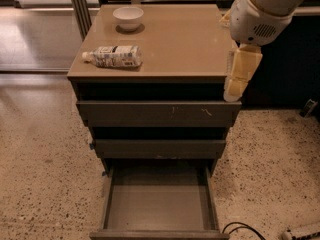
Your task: Place blue plastic bottle into bottom drawer
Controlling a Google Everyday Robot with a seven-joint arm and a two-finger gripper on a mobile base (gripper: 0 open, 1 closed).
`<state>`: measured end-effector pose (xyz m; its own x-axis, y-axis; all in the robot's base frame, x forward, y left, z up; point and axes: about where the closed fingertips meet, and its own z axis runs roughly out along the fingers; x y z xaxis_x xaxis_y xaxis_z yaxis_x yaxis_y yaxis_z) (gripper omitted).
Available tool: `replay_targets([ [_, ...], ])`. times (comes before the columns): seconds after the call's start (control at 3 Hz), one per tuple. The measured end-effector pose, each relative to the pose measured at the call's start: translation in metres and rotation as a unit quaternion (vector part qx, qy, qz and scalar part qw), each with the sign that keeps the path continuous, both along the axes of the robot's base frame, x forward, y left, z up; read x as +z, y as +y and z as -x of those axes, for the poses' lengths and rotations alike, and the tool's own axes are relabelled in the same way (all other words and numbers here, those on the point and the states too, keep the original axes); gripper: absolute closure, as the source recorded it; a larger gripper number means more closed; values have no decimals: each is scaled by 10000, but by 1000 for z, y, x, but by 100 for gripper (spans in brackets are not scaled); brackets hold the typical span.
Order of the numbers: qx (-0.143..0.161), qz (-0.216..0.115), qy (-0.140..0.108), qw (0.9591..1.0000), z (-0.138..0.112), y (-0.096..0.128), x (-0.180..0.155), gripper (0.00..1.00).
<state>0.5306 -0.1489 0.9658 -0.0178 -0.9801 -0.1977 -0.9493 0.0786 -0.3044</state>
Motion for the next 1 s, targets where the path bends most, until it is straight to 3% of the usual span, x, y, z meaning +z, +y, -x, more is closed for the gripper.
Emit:
replay_targets([
  [0.33, 328, -9, -161, 9993, -41, 26, 3, 0],
  [0.67, 328, -9, -161, 9993, -41, 26, 3, 0],
  [1.0, 460, -97, -216, 9987, -56, 35, -2, 0],
])
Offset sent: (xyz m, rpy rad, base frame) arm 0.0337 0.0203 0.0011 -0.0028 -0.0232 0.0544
